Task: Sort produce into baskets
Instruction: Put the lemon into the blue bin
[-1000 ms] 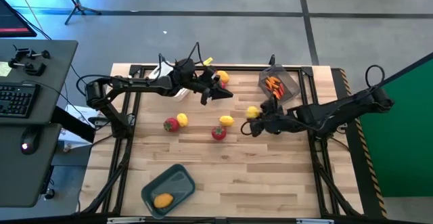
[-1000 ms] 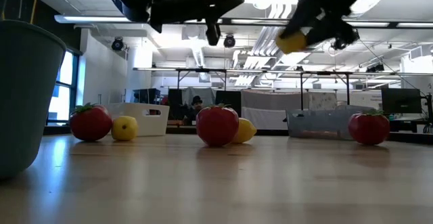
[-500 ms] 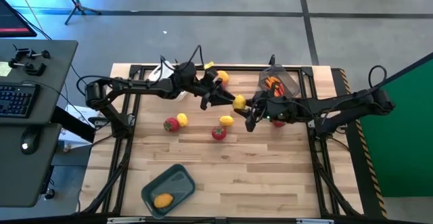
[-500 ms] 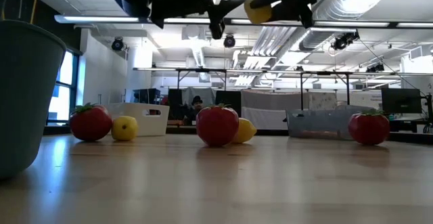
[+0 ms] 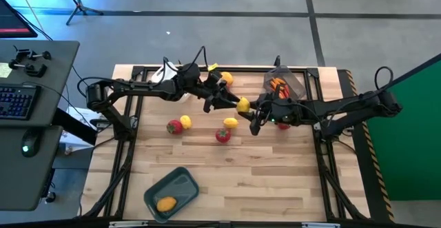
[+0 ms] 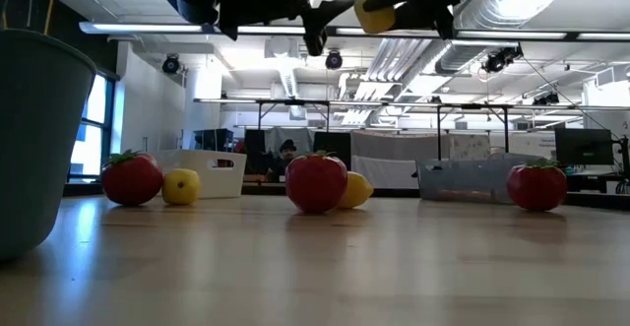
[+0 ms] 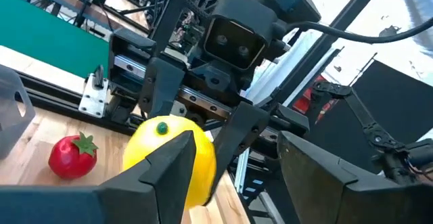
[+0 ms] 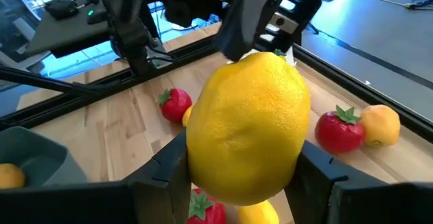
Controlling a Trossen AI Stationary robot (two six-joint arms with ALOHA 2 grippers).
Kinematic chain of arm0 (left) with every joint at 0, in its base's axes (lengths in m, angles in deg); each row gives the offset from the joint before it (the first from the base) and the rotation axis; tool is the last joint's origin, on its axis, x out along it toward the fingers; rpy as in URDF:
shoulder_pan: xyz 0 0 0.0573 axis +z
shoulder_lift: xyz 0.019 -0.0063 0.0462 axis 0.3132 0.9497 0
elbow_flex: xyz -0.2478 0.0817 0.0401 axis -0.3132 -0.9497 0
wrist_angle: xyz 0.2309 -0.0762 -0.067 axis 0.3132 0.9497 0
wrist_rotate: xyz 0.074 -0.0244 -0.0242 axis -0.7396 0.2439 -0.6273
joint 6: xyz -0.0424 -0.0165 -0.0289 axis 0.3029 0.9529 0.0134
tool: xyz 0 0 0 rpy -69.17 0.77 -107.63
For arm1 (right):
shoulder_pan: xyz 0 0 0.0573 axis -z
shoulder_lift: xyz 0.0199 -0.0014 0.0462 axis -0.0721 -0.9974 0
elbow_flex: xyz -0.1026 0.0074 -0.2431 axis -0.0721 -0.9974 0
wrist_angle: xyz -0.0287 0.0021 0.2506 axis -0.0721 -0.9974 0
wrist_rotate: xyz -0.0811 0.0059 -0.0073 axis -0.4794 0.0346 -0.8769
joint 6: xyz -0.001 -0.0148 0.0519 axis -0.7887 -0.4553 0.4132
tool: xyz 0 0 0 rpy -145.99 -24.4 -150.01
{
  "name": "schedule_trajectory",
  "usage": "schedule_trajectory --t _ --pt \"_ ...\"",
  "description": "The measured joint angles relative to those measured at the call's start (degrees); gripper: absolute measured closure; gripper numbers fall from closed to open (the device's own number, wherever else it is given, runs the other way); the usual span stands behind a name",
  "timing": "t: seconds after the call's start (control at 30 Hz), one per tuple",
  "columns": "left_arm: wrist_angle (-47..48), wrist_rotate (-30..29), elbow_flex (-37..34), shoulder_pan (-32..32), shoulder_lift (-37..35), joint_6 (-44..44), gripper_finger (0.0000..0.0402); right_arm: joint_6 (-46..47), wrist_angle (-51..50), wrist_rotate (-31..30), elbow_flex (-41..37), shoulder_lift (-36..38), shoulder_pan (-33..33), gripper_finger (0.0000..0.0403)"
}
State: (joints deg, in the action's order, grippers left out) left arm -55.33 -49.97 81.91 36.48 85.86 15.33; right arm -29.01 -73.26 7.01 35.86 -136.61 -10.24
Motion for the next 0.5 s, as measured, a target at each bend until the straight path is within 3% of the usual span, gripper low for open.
schedule_trajectory --t 0.5 --pt "0.18 2.99 -0.19 1.49 0.26 -0.39 0.0199 6.46 0.84 1.99 0.22 0.17 -1.93 0.0242"
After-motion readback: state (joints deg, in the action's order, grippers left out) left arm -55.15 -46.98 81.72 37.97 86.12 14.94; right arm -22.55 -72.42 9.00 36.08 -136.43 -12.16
